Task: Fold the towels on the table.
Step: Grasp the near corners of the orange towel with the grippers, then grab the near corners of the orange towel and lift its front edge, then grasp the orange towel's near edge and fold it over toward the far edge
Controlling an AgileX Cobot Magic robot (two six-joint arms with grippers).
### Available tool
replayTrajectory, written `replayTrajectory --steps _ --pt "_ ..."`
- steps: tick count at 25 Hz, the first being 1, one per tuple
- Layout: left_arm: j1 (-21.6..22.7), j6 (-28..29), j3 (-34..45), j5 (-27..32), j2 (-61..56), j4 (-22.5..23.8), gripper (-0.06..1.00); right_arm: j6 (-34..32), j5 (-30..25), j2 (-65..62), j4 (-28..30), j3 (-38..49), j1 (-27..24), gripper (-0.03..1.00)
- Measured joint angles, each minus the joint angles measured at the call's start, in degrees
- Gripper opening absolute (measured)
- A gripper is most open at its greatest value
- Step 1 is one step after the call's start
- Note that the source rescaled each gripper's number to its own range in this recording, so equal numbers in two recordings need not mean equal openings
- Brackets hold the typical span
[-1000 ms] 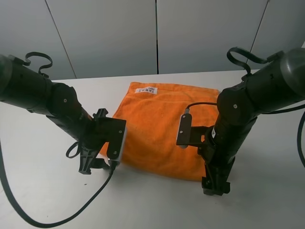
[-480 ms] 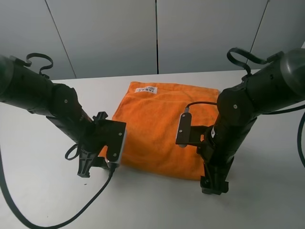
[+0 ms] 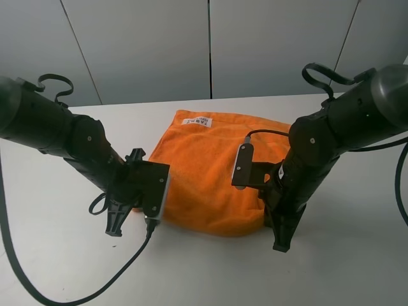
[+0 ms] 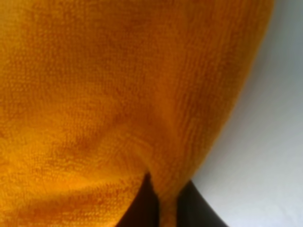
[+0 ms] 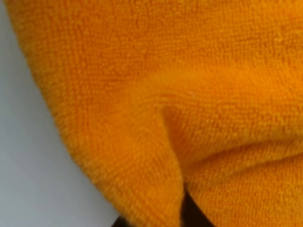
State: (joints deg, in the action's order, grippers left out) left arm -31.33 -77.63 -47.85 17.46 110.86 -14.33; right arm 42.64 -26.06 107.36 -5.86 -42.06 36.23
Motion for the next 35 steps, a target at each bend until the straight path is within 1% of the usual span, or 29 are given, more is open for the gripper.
replayTrajectory --steps 4,6,8,11,17,22,24,26,31,34,35 --pt "0.00 3.75 0.00 -0.95 0.00 -3.62 0.00 0.00 0.00 -0.37 -0.56 0.00 0.00 0.00" --pt "0.00 6.51 0.09 -1.46 -0.13 -4.27 0.00 0.00 -0.11 -1.06 -0.77 0.11 0.00 0.00" --pt "0.00 8.04 0.22 -1.65 -0.51 -4.51 0.00 0.00 -0.67 -2.00 -1.02 0.60 0.00 0.00" --pt "0.00 9.31 0.49 -1.79 -2.32 -4.51 0.00 0.00 -1.95 -5.13 -1.11 1.06 0.00 0.00" --pt "0.00 9.99 0.72 -2.33 -9.34 -4.51 0.00 0.00 -2.18 -11.64 -0.43 1.14 0.00 0.00" --pt "0.00 11.27 0.72 -1.47 -14.50 -4.21 0.00 -0.27 -2.30 -15.46 2.79 1.14 0.10 0.00" --pt "0.00 12.37 0.72 -0.24 -16.80 -2.69 0.00 -1.51 -2.73 -16.27 4.22 0.91 0.10 0.00" --pt "0.00 15.11 0.72 0.67 -18.87 -0.51 0.00 -2.56 -3.84 -16.87 5.86 0.17 0.10 0.00" --pt "0.00 22.56 0.72 2.43 -22.24 5.32 0.00 -3.44 -9.18 -17.09 9.38 -2.27 0.10 0.00" --pt "0.00 26.36 0.72 2.68 -23.14 9.22 0.00 -3.88 -11.98 -17.09 11.75 -4.33 0.10 0.00" --pt "0.00 28.41 0.72 2.68 -23.24 10.39 0.00 -4.24 -12.78 -17.09 12.69 -5.17 0.10 0.00"
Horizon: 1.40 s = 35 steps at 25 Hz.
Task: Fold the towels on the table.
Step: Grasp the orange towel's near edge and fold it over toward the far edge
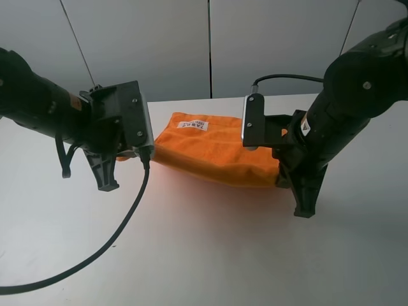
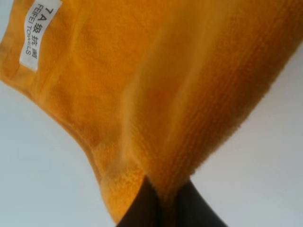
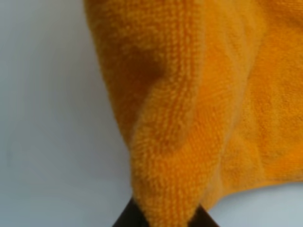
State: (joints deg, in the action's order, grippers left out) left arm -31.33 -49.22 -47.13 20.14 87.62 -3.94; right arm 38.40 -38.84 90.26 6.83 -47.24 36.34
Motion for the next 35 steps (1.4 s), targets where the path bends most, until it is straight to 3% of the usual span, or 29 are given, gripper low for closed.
replayTrajectory --steps 6,12,18,26,35 --pt "0.00 10.02 0.00 1.06 -0.46 5.05 0.00 -1.07 -2.06 0.00 5.75 -3.50 0.00 0.00" --pt "-0.09 19.58 -5.19 0.67 0.62 16.39 0.00 -4.71 1.08 0.00 16.86 -3.79 0.13 0.00" --pt "-0.09 27.58 -9.06 0.41 5.95 22.14 0.00 -7.72 4.13 0.51 26.03 -3.79 -0.56 0.00" --pt "0.52 30.38 -12.79 -4.34 13.04 27.03 0.00 -10.22 9.67 5.85 27.14 -6.47 -6.29 0.00" --pt "2.27 30.60 -17.99 -7.81 21.78 27.58 0.00 -11.01 12.25 14.67 29.86 -11.17 -9.60 0.00"
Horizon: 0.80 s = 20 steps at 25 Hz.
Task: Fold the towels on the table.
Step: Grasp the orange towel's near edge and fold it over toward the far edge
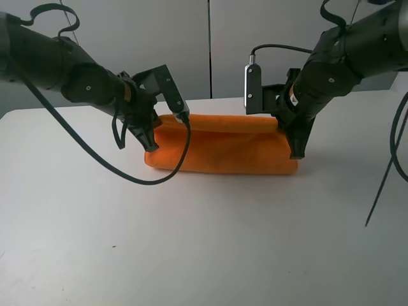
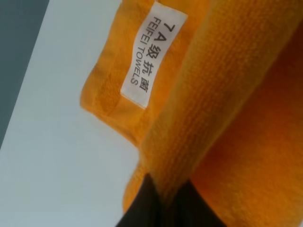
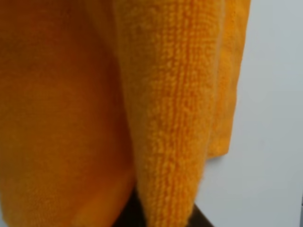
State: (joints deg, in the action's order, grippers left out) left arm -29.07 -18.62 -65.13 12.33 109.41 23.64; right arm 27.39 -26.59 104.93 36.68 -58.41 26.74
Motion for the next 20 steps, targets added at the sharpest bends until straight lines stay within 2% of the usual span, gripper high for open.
replayTrajectory --steps 8,20 --pt "0.41 0.00 -1.25 -5.33 4.22 1.49 0.00 -2.49 5.68 3.41 1.53 -0.51 -3.85 0.00" --pt "1.65 0.00 -2.49 -11.12 8.63 1.89 0.00 -3.51 7.88 6.69 1.74 -0.51 -4.76 0.00"
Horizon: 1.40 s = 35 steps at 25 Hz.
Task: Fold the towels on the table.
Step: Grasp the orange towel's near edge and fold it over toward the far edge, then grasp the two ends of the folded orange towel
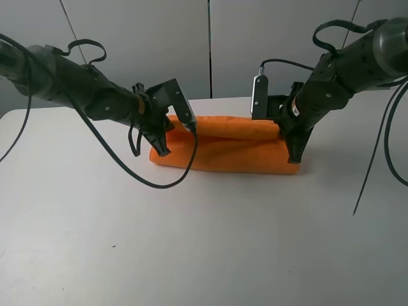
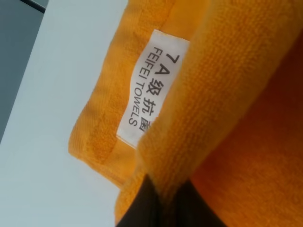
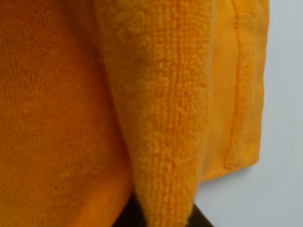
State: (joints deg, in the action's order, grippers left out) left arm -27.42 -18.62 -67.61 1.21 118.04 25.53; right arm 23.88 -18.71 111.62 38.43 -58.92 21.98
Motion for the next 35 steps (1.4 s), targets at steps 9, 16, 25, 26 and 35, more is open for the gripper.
replayTrajectory --steps 9,16,25,26,35 --pt "0.00 0.11 -0.27 -0.52 0.00 0.00 0.24 -0.20 0.23 0.00 0.21 0.00 0.00 0.38" --pt "0.00 0.22 -0.27 -1.21 0.00 0.00 0.97 -2.64 0.23 -0.12 3.47 0.00 0.00 0.91" --pt "0.00 0.22 -0.94 0.74 -2.56 -3.87 0.98 -20.38 0.08 -6.55 4.57 -0.04 0.00 0.93" --pt "0.00 0.22 -1.38 1.76 -3.21 -5.85 0.98 -25.22 -0.21 -7.29 4.57 -0.04 0.00 0.93" --pt "5.51 9.10 -8.24 20.71 -4.20 -26.19 0.98 -38.36 -7.97 -8.76 -13.36 -1.86 -1.76 0.93"
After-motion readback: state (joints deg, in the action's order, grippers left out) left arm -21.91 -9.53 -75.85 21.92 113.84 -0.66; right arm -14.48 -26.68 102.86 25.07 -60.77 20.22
